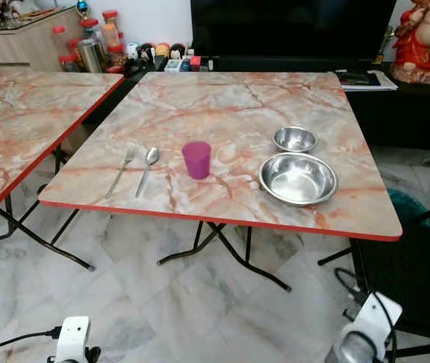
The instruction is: Setting the table
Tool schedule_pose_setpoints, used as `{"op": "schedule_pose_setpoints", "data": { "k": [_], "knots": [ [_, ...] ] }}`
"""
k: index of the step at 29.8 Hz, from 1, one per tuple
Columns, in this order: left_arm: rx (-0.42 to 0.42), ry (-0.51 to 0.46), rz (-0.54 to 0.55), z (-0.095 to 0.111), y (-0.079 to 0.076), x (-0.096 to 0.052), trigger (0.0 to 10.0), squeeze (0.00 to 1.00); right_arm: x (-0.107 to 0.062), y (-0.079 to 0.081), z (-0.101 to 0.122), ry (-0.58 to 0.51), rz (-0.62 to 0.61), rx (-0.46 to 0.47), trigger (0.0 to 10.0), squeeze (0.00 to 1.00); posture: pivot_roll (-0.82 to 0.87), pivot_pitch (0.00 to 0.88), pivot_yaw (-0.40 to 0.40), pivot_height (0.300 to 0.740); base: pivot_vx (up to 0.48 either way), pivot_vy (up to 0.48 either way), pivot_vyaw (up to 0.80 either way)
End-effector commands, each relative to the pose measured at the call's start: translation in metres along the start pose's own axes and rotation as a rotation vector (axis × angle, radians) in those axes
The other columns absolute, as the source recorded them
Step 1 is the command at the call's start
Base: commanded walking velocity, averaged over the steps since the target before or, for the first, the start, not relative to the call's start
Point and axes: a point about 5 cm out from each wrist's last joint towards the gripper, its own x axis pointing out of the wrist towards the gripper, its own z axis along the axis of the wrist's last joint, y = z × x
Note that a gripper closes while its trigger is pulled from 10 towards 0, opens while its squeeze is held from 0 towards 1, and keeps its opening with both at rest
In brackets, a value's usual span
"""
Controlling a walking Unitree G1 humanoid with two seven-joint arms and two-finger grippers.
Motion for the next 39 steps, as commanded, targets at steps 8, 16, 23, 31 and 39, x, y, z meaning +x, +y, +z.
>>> {"op": "schedule_pose_setpoints", "data": {
  "k": [8, 16, 23, 31, 39],
  "knots": [
    [-0.015, 0.01, -0.006, -0.004, 0.004, -0.001, 10.0, 0.0, -0.001, -0.001, 0.087, -0.35, -0.143, 0.029, 10.0, 0.0, -0.06, 0.0, 0.05, 0.728, 0.0, 0.0, 0.0],
    [-0.018, 0.021, -0.011, -0.006, 0.004, -0.002, 10.0, 0.0, -0.004, 0.053, 0.171, -0.465, 0.19, 0.167, 10.0, 0.0, -0.08, 0.0, 0.063, 0.728, 0.0, 0.0, 0.0],
    [-0.023, 0.013, -0.008, -0.004, 0.004, -0.001, 10.0, 0.0, 0.002, 0.076, 0.174, -0.316, 0.319, 0.198, 10.0, 0.0, -0.06, 0.0, 0.055, 0.728, 0.0, 0.0, 0.0],
    [-0.031, 0.011, 0.003, -0.007, 0.007, -0.002, 10.0, 0.0, -0.001, 0.109, 0.184, -0.14, 0.485, 0.292, 10.0, 0.0, -0.05, 0.0, 0.055, 0.728, 0.157, 0.0, 0.0],
    [-0.033, 0.014, 0.004, -0.009, 0.007, -0.003, 10.0, 0.0, -0.004, 0.118, 0.191, -0.133, 0.535, 0.312, 10.0, 1.0, -0.05, 0.0, 0.05, 0.728, 0.266, 0.0, 0.0]
  ]
}}
